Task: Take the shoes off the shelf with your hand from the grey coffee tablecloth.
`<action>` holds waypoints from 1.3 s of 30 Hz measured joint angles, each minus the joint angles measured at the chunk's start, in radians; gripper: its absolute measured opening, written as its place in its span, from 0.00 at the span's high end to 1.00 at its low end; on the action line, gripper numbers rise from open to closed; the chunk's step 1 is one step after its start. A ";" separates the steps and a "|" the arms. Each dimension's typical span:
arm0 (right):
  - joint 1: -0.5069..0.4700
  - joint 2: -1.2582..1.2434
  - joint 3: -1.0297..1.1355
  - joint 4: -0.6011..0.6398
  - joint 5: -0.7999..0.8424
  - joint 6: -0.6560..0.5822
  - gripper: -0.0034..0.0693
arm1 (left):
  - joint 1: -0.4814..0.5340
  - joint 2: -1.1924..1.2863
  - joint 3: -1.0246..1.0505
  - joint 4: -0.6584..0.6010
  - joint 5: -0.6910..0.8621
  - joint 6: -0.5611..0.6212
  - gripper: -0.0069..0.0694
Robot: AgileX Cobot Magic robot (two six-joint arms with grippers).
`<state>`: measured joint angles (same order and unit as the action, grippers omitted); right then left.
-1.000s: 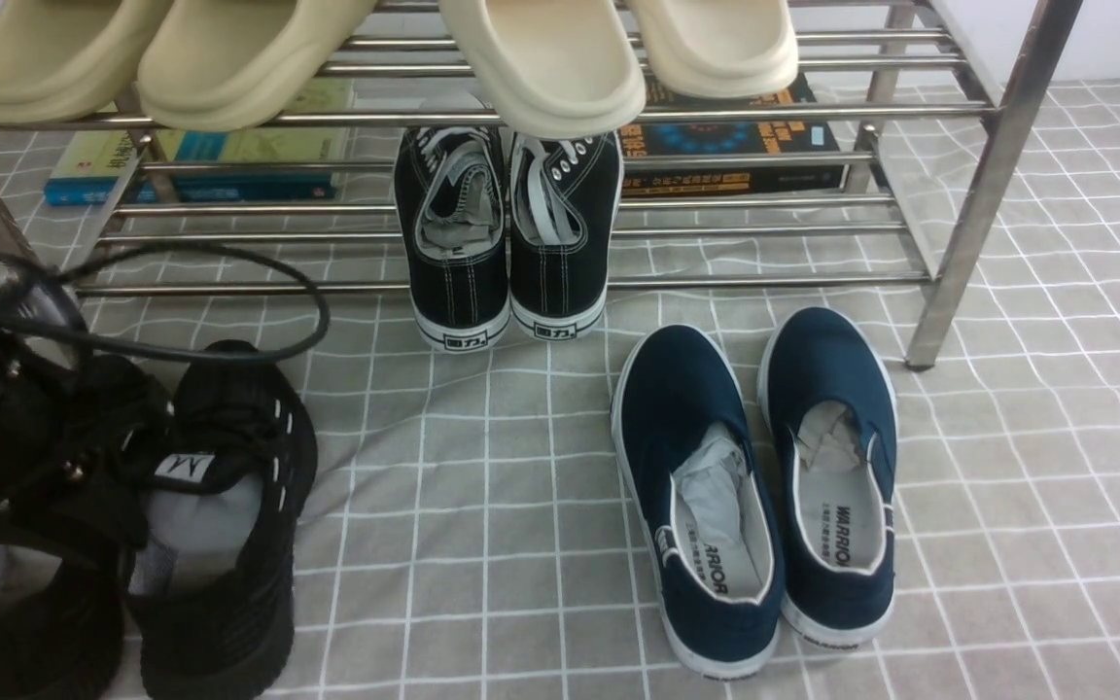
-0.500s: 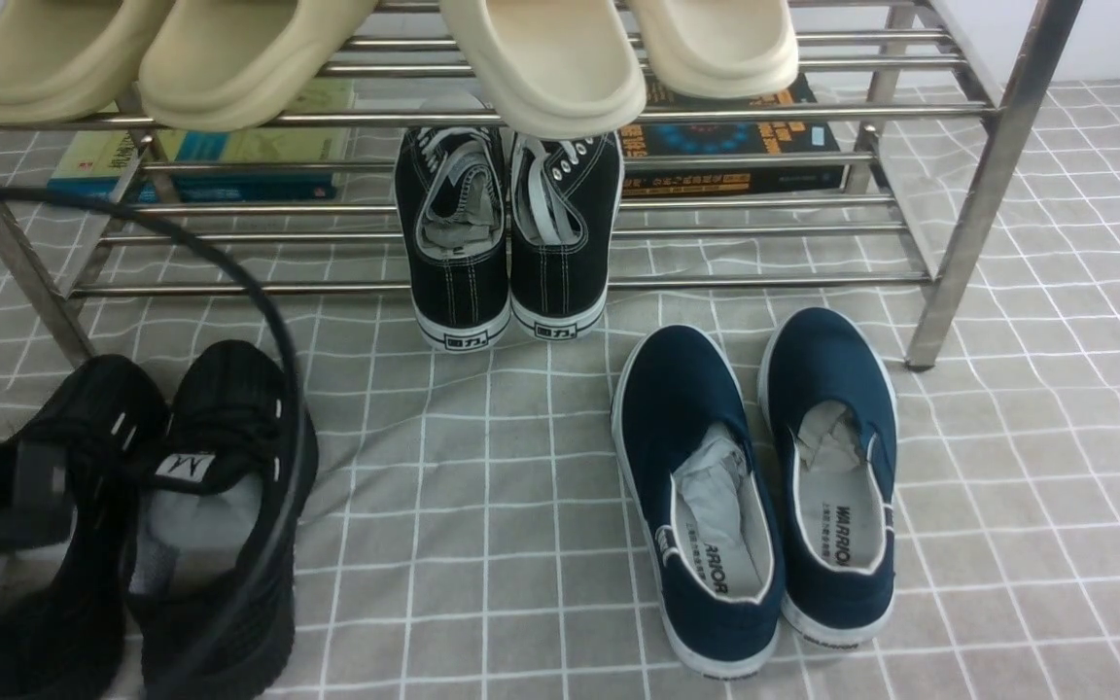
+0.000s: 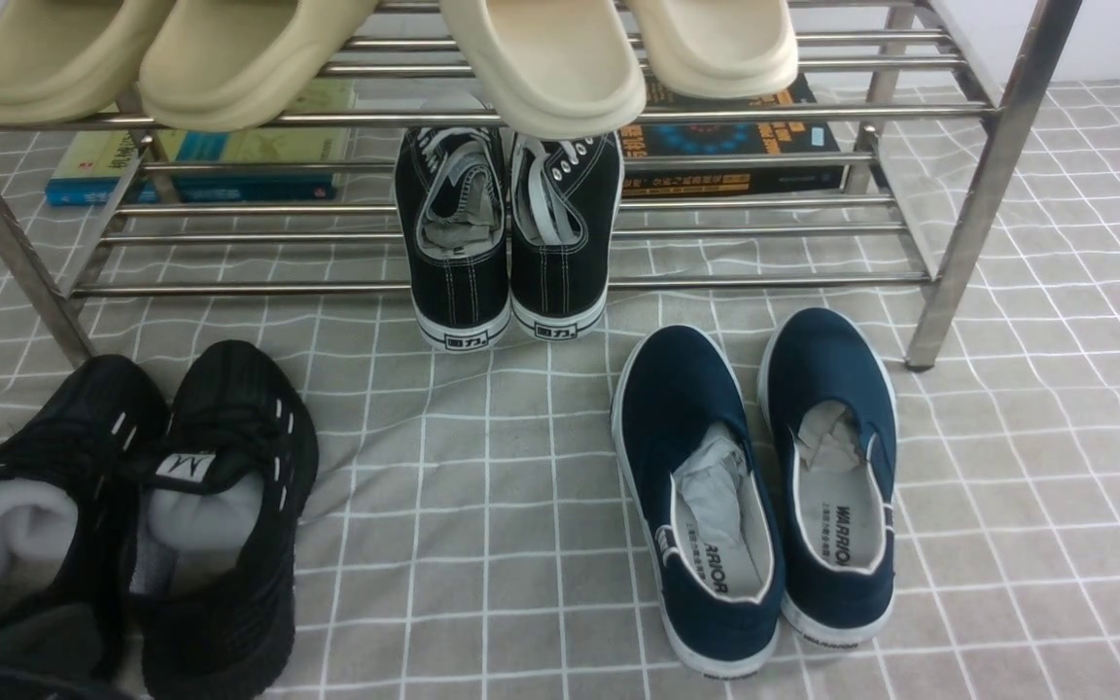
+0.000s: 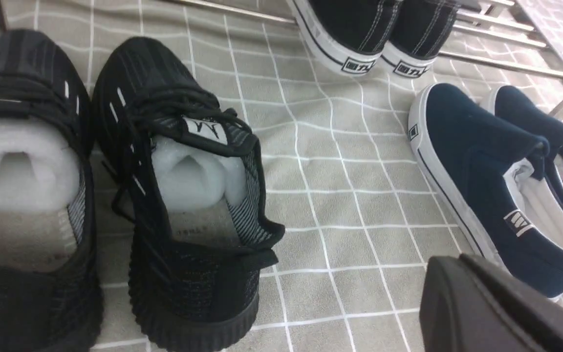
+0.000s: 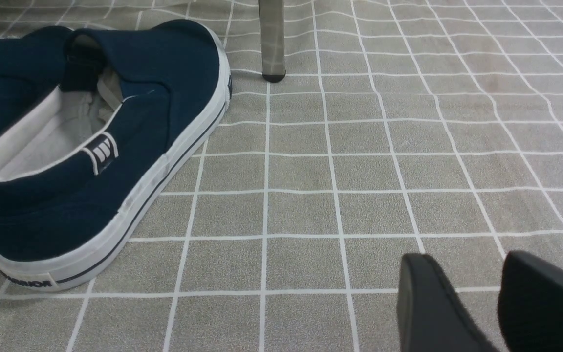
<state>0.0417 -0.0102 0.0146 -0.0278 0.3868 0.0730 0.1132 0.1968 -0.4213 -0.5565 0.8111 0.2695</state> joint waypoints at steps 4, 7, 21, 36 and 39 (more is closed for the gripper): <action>0.000 0.000 0.000 0.000 0.000 0.000 0.62 | 0.000 -0.027 0.000 0.055 -0.002 0.001 0.90; 0.000 0.000 0.000 0.000 0.000 0.000 0.62 | 0.000 -0.027 0.000 0.089 -0.006 0.001 0.89; 0.000 0.000 0.000 0.000 0.000 0.000 0.62 | 0.000 -0.113 0.164 0.322 -0.266 -0.095 0.88; 0.000 0.000 0.000 0.000 0.000 0.000 0.62 | -0.106 -0.208 0.449 0.614 -0.491 -0.434 0.86; -0.001 0.000 0.000 0.000 0.000 0.000 0.62 | -0.126 -0.208 0.449 0.619 -0.454 -0.434 0.86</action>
<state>0.0411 -0.0102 0.0146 -0.0278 0.3868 0.0730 -0.0124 -0.0113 0.0277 0.0621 0.3574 -0.1649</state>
